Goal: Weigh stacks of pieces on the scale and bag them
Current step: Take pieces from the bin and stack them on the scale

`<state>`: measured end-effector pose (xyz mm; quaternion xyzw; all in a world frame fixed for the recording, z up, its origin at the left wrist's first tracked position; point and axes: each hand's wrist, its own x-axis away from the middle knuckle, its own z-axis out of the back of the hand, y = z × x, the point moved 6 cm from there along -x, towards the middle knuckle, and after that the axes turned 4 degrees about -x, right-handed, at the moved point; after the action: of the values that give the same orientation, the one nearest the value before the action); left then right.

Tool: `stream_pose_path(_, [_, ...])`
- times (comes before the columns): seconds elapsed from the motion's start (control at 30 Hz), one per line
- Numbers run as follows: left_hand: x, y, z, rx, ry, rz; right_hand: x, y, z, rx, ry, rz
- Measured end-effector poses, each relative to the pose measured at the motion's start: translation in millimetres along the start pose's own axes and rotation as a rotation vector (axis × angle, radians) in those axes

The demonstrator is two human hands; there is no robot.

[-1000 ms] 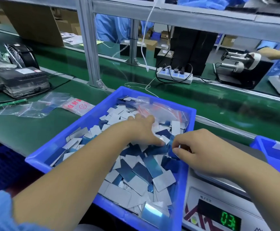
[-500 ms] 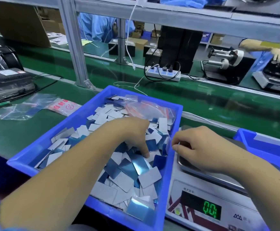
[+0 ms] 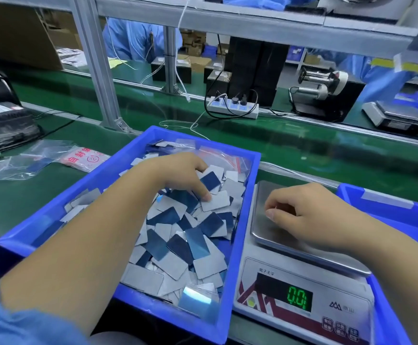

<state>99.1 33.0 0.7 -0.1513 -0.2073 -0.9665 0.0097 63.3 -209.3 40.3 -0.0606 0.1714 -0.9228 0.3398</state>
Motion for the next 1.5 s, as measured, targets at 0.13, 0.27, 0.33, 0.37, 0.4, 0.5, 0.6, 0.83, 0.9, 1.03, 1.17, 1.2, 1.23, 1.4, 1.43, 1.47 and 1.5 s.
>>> stream_pose_path(0.13, [-4.3,1.8,7.0,0.097,0.070,0.026,5.2,6.4,2.5,-0.018,0.018,-0.014])
stream_pose_path(0.27, [-7.3,4.7,18.6,0.174,0.232,0.007,10.5,9.9,3.5,-0.030,0.025,-0.021])
stream_pose_path(0.33, [-6.8,4.5,25.9,0.276,0.348,-0.012,12.2,12.2,4.2,-0.032,0.023,-0.030])
stream_pose_path(0.37, [-5.6,6.1,29.2,0.338,0.402,-0.036,13.2,13.8,4.8,-0.029,0.023,-0.034])
stream_pose_path(0.4, [-4.4,8.4,31.3,0.385,0.451,-0.062,14.0,15.3,5.8,-0.030,0.027,-0.037])
stream_pose_path(0.5, [-3.5,10.0,32.1,0.425,0.565,-0.062,15.4,18.1,9.2,-0.048,0.045,-0.034])
stream_pose_path(0.6, [-6.0,8.2,26.2,0.413,0.547,-0.038,16.6,20.5,9.9,-0.039,0.047,-0.029])
stream_pose_path(0.83, [-0.9,10.6,32.4,0.931,0.706,-0.064,22.2,34.1,21.1,-0.088,0.093,-0.061])
stream_pose_path(0.9, [-6.0,18.6,27.3,0.963,0.680,-0.048,24.8,39.7,27.4,-0.112,0.132,-0.072])
stream_pose_path(1.03, [-16.9,27.2,14.3,0.857,0.641,-0.003,32.3,50.2,34.7,-0.148,0.174,-0.101])
stream_pose_path(1.17, [-20.3,10.4,11.4,0.558,0.593,0.120,38.0,57.2,33.5,-0.177,0.166,-0.120])
stream_pose_path(1.2, [-20.2,5.0,12.0,0.488,0.556,0.156,38.4,59.2,31.4,-0.184,0.160,-0.128])
stream_pose_path(1.23, [-20.0,1.7,11.8,0.405,0.498,0.182,38.6,61.7,28.8,-0.195,0.155,-0.138])
stream_pose_path(1.4, [-13.5,4.4,3.6,0.085,0.311,0.178,35.9,66.9,16.0,-0.228,0.139,-0.184])
stream_pose_path(1.43, [-12.6,5.5,3.0,0.072,0.308,0.173,35.3,67.2,14.3,-0.220,0.132,-0.191])
stream_pose_path(1.47, [-12.7,5.8,2.1,0.070,0.298,0.171,34.9,67.6,13.4,-0.212,0.128,-0.196])
stream_pose_path(1.5, [-13.5,5.3,1.2,0.081,0.281,0.171,34.8,68.0,12.9,-0.208,0.126,-0.200])
